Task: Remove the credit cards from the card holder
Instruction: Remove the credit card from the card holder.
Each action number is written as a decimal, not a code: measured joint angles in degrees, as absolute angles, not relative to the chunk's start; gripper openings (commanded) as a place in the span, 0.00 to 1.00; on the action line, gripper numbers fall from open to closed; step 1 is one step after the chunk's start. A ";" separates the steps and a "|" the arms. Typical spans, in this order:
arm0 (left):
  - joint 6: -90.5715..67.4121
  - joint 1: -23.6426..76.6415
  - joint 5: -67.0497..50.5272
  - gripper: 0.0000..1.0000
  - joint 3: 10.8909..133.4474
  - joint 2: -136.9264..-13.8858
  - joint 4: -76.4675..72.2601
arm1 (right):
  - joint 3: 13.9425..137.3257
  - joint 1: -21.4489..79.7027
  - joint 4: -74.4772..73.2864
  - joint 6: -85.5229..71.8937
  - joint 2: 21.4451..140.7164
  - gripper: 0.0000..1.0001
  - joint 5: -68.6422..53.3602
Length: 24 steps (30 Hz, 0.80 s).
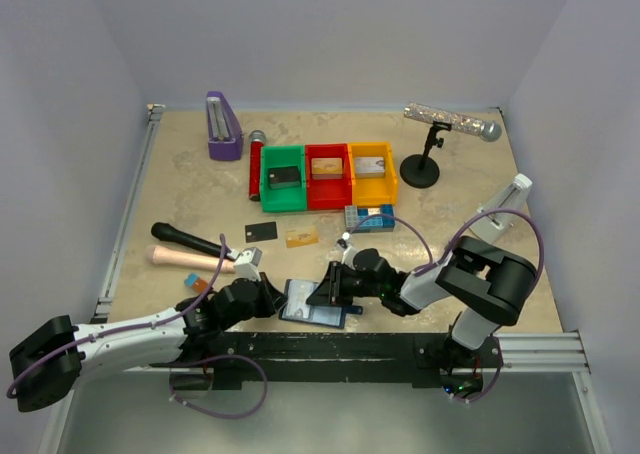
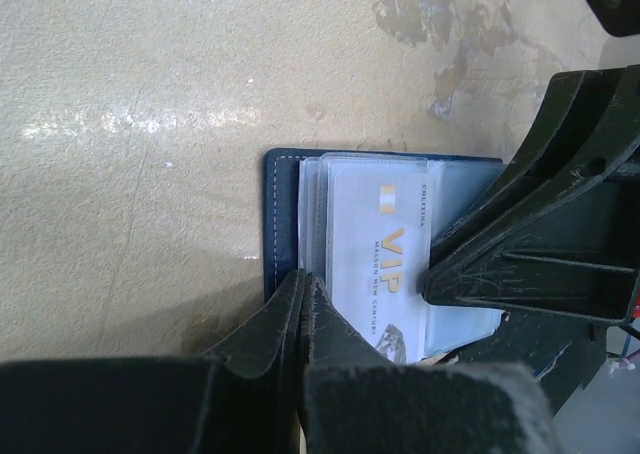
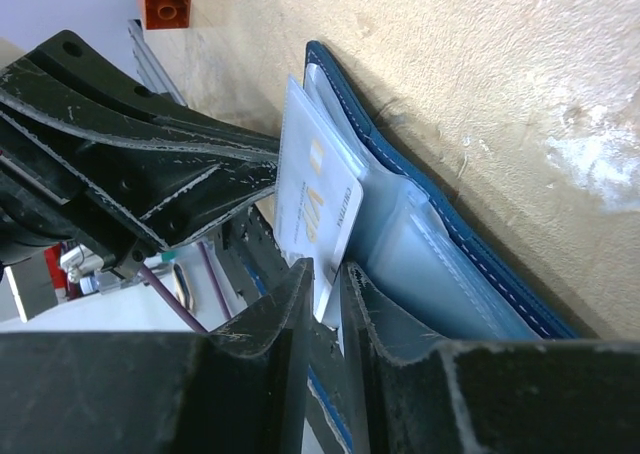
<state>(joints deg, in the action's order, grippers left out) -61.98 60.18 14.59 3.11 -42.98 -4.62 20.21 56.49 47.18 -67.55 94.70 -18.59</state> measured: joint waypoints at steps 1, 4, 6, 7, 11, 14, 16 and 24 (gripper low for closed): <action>-62.00 60.18 14.59 0.00 3.11 -42.98 -4.62 | 20.21 56.49 47.16 -67.55 94.54 0.19 -18.52; -62.00 60.18 14.66 0.00 3.09 -42.94 -4.60 | 20.21 56.45 47.16 -67.55 94.39 0.16 -18.48; -62.00 60.18 14.68 0.00 3.09 -42.89 -4.58 | 20.21 56.42 47.16 -67.53 94.39 0.13 -18.48; -61.98 60.18 14.70 0.00 3.09 -42.87 -4.58 | 20.21 56.38 47.16 -67.55 94.39 0.13 -18.48; -62.00 60.18 14.76 0.00 3.09 -42.87 -4.56 | 20.21 56.16 47.18 -67.55 94.39 0.08 -18.48; -62.00 60.18 14.79 0.00 3.09 -42.85 -4.56 | 20.21 56.10 47.18 -67.55 94.39 0.06 -18.50; -62.00 60.18 14.79 0.00 3.09 -42.85 -4.54 | 20.21 56.01 47.18 -67.55 94.39 0.04 -18.50; -62.00 60.20 14.83 0.00 3.09 -41.80 -3.51 | 20.21 55.68 47.20 -67.55 93.69 0.01 -18.57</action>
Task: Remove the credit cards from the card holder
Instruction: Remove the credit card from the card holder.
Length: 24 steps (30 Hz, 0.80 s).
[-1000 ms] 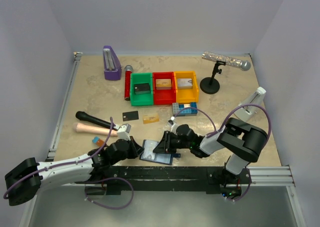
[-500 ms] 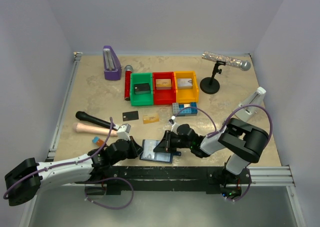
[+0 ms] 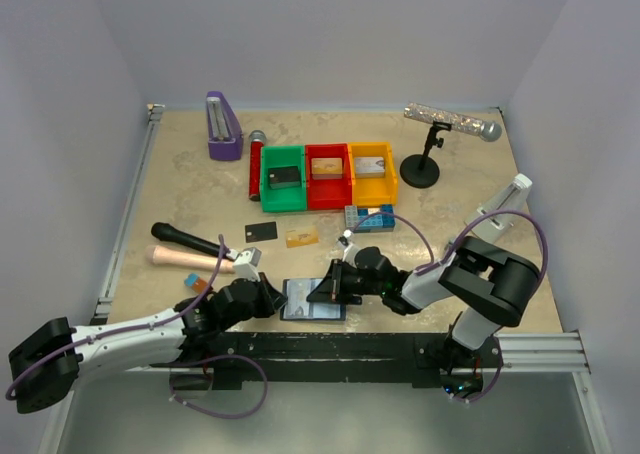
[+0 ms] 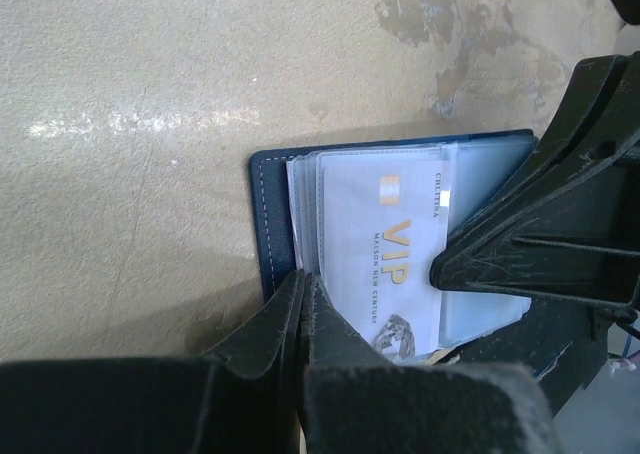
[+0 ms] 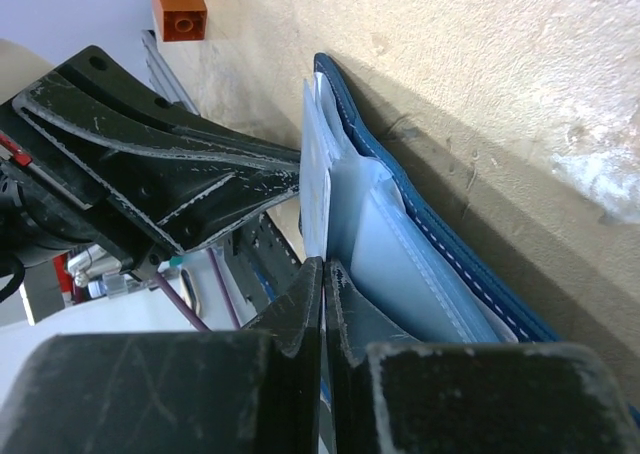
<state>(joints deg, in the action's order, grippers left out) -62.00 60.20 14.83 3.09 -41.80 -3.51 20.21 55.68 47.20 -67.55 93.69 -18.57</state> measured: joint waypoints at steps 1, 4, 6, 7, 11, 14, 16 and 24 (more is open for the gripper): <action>-62.00 60.23 14.83 0.00 3.09 -41.52 -3.22 | 20.21 55.51 47.24 -67.55 93.62 0.01 -18.57; -62.02 60.47 14.83 0.00 3.09 -40.66 -2.26 | 20.21 55.13 47.22 -67.55 93.56 0.01 -18.65; -62.04 60.51 14.81 0.00 3.07 -40.16 -1.80 | 20.21 54.92 47.22 -67.55 93.51 0.01 -18.72; -62.06 60.51 14.81 0.00 3.07 -40.01 -1.61 | 20.21 54.85 47.18 -67.55 93.45 0.01 -18.74; -62.41 60.51 14.81 0.00 3.09 -39.77 -1.32 | 20.21 54.68 47.09 -67.53 92.90 0.01 -18.76; -62.48 60.53 14.79 0.00 3.07 -39.77 -1.34 | 20.21 54.63 47.09 -67.53 92.47 0.01 -18.76; -62.50 60.53 14.79 0.00 3.07 -39.77 -1.32 | 20.18 54.54 47.05 -67.53 92.47 0.01 -18.79; -62.61 60.55 14.79 0.00 3.07 -39.77 -1.32 | 20.10 54.24 46.37 -67.35 91.64 0.03 -19.03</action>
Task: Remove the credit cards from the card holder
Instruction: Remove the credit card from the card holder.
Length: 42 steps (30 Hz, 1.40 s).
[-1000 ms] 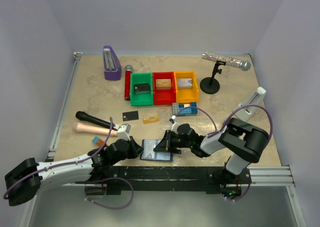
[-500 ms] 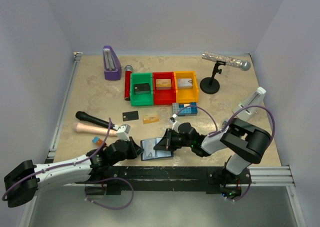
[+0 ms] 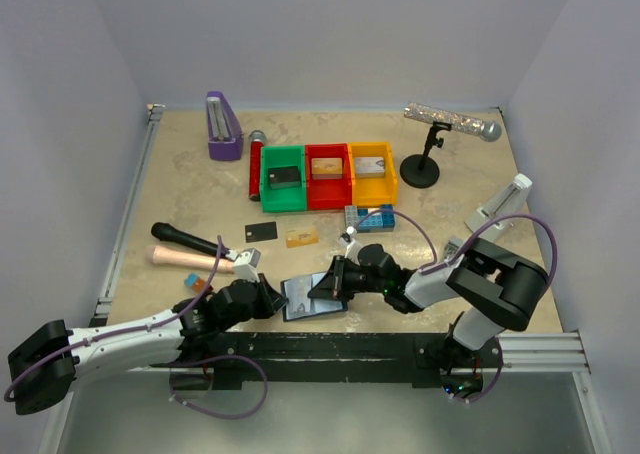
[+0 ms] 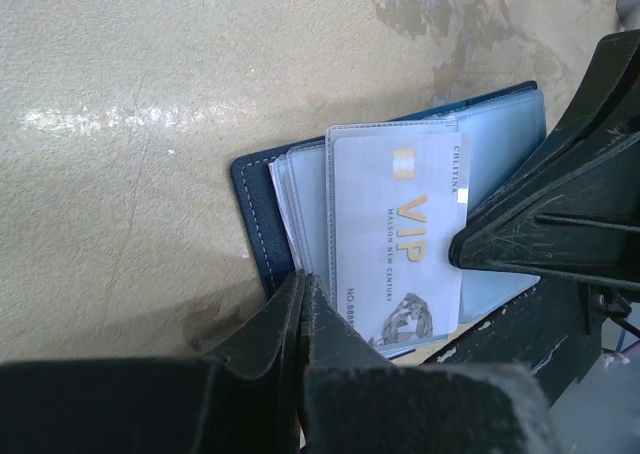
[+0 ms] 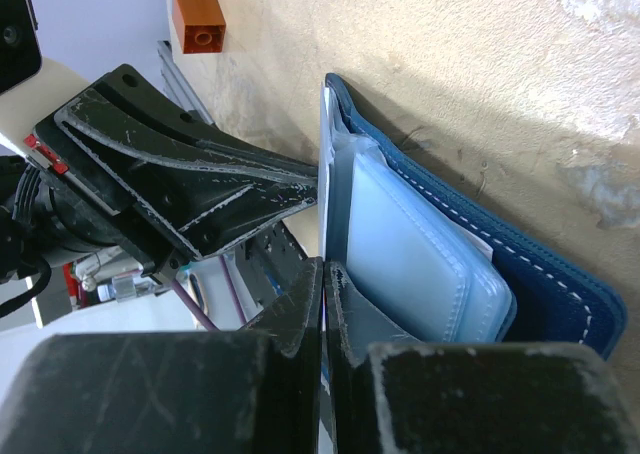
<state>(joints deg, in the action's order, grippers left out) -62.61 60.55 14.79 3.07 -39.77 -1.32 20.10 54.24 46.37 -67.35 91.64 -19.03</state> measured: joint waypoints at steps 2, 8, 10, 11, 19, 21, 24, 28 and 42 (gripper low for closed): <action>-62.61 60.55 14.79 0.00 3.07 -39.77 -1.32 | 20.10 54.22 45.76 -67.18 90.98 0.04 -19.05; -62.61 60.69 14.81 0.00 3.07 -39.77 -1.32 | 20.10 54.19 43.05 -66.26 89.67 0.04 -19.11; -62.61 60.82 14.81 0.00 3.07 -39.79 -1.32 | 20.10 54.19 42.37 -65.95 89.45 0.06 -19.18; -62.61 60.84 14.79 0.00 3.07 -39.79 -1.30 | 20.10 54.19 42.04 -65.82 89.43 0.06 -19.20; -62.59 60.88 14.79 0.00 3.07 -40.01 -1.17 | 20.10 53.98 40.12 -65.12 89.17 0.10 -19.46; -62.59 60.88 14.79 0.00 3.07 -40.01 -1.17 | 20.10 53.98 40.12 -65.06 89.17 0.12 -19.51; -62.59 60.88 14.79 0.00 3.07 -40.16 -1.17 | 20.10 53.98 40.14 -64.95 89.17 0.17 -19.75; -62.54 60.88 14.76 0.00 3.07 -40.69 -1.48 | 20.10 53.98 40.38 -64.95 89.17 0.23 -20.43; -62.41 60.88 13.54 0.00 3.09 -46.50 -8.27 | 20.23 53.80 44.31 -66.17 91.48 0.28 -21.87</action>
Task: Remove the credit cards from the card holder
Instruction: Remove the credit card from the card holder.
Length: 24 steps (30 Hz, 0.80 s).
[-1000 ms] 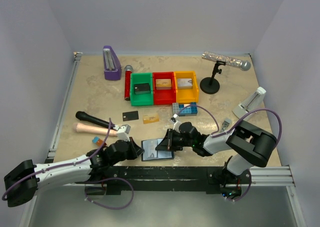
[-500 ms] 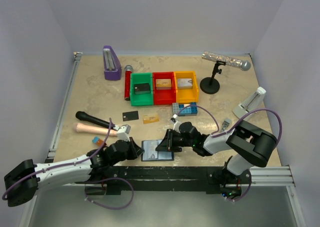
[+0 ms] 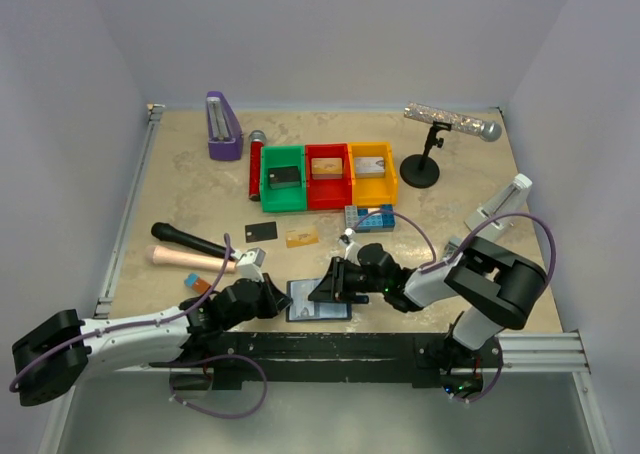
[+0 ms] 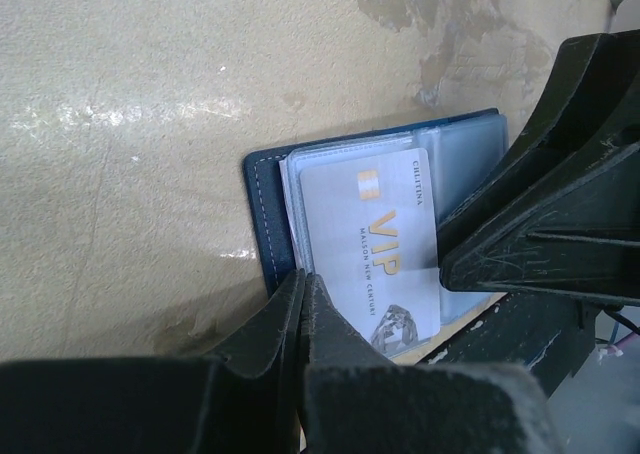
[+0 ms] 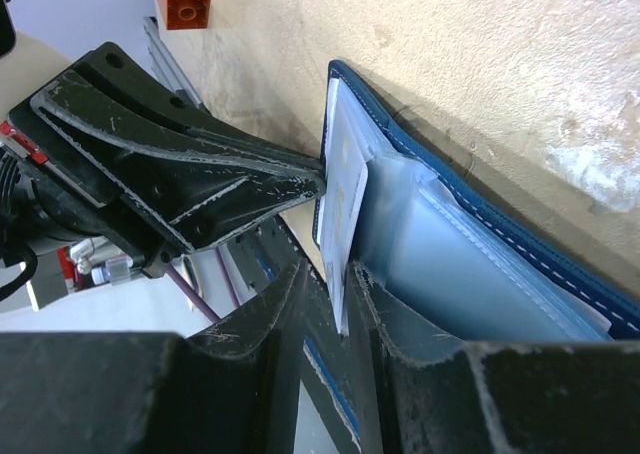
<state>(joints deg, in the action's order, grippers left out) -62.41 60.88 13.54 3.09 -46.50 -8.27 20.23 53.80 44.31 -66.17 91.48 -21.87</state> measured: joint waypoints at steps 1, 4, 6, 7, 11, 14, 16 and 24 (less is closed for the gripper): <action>-62.41 60.88 13.50 0.00 3.09 -46.57 -8.36 | 20.29 53.76 44.56 -66.30 91.79 0.28 -22.06; -62.41 60.88 13.50 0.00 3.09 -46.74 -8.62 | 20.45 53.58 45.06 -66.70 92.64 0.30 -22.26; -62.41 60.88 13.47 0.00 3.09 -46.85 -8.86 | 20.69 53.58 45.21 -66.92 93.12 0.31 -22.50; -62.43 60.88 13.45 0.00 3.09 -46.92 -8.99 | 20.91 53.58 45.39 -67.07 93.49 0.31 -22.63; -62.43 60.88 13.23 0.00 3.09 -47.37 -9.76 | 21.47 53.58 45.89 -67.51 94.26 0.33 -23.22; -62.46 60.88 13.10 0.00 3.09 -47.66 -10.20 | 21.98 53.58 45.93 -67.66 94.67 0.33 -23.59; -62.46 60.88 13.04 0.00 3.09 -47.79 -10.35 | 22.41 53.58 45.91 -67.81 94.89 0.33 -23.64; -62.46 60.88 13.02 0.00 3.09 -48.05 -10.72 | 25.43 53.60 44.27 -67.90 97.69 0.34 -25.45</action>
<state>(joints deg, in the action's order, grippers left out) -62.46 60.88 13.02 3.09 -48.05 -10.72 25.43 53.60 44.27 -67.90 97.69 -25.45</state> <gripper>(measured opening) 0.012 0.335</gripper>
